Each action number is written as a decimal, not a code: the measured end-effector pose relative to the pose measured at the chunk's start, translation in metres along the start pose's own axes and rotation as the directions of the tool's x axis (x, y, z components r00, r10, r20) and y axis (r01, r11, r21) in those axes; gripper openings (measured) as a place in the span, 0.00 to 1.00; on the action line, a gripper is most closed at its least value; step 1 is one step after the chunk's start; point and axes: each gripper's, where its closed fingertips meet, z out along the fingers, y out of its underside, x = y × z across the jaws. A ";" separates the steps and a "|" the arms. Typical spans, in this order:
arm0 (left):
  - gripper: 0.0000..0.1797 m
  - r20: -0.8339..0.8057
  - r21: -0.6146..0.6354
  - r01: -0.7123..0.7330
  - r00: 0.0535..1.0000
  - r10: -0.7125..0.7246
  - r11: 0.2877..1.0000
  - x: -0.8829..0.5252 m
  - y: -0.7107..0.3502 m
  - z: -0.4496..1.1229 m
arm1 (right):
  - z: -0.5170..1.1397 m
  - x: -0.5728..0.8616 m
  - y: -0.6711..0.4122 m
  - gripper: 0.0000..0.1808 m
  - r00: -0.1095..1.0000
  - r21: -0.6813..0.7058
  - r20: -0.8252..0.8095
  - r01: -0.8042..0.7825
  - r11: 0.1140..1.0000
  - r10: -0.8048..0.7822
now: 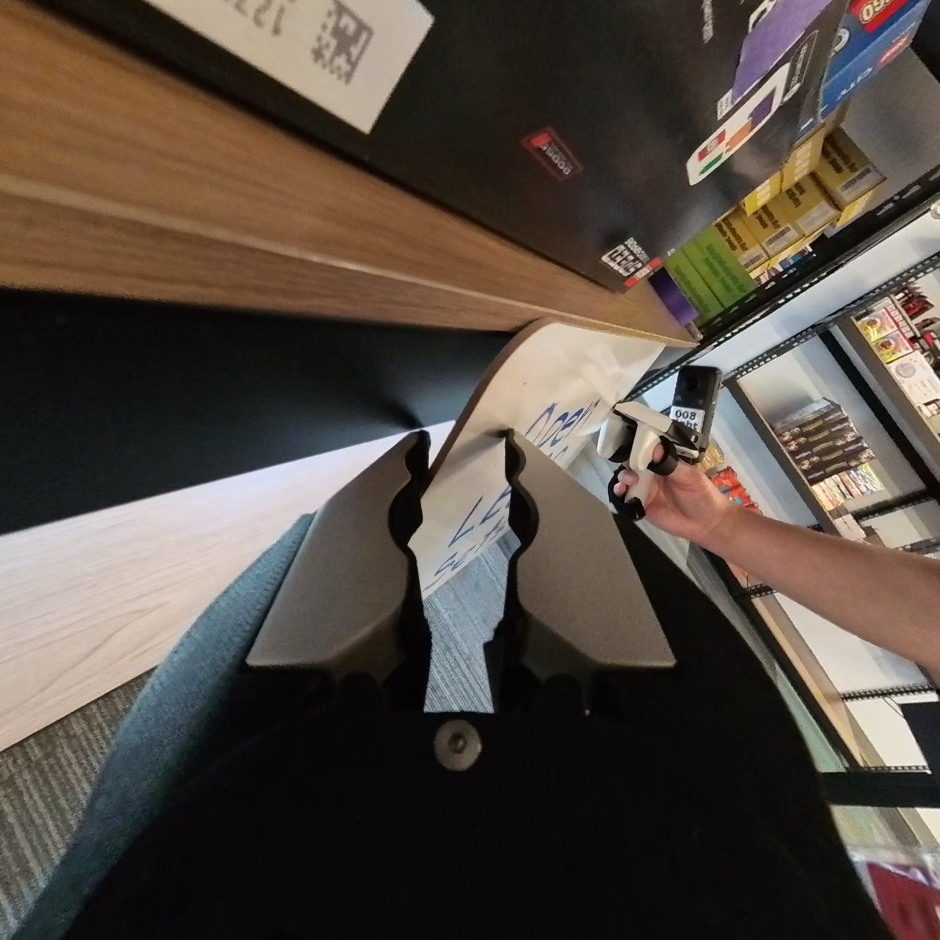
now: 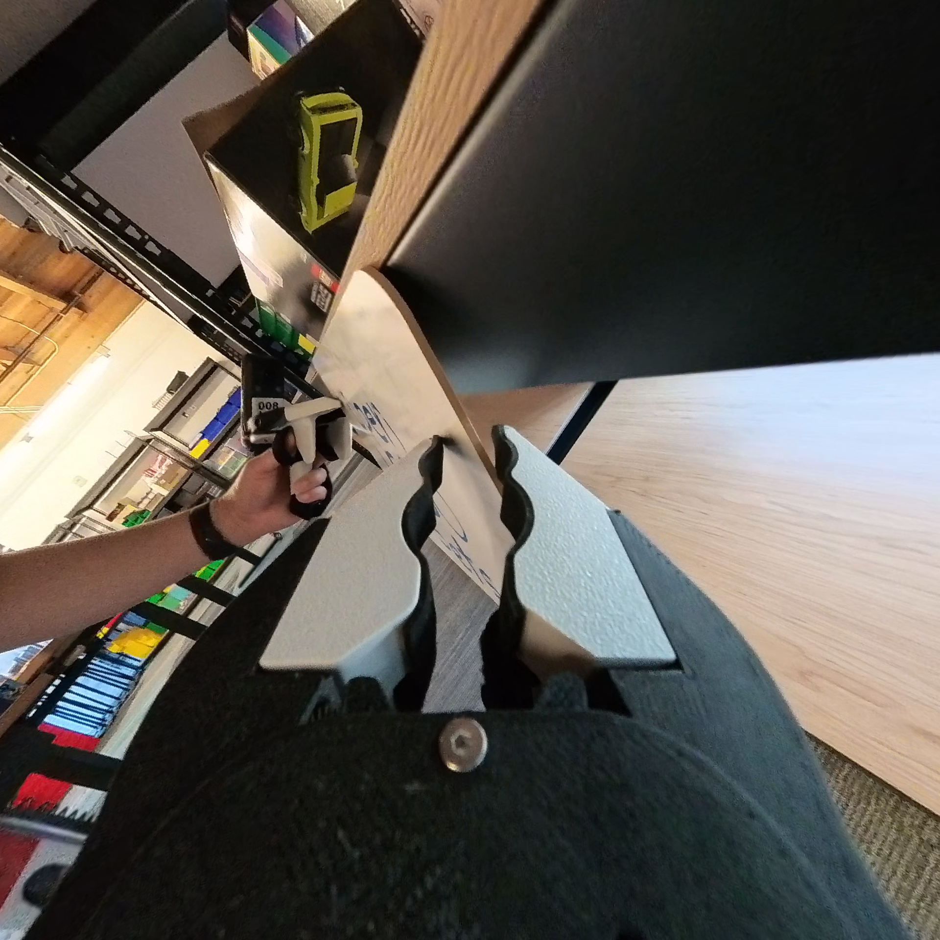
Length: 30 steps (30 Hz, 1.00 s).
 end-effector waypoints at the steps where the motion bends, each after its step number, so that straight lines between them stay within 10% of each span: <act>1: 0.14 0.007 0.001 -0.006 1.000 0.006 1.000 0.000 0.000 0.000 | 0.000 0.001 0.000 0.11 1.000 0.003 -0.001 -0.005 1.000 0.005; 30: 0.16 0.017 0.000 0.060 0.998 -0.060 0.998 0.000 0.000 0.002 | -0.001 0.001 -0.002 0.13 0.991 0.023 -0.056 -0.121 0.992 0.122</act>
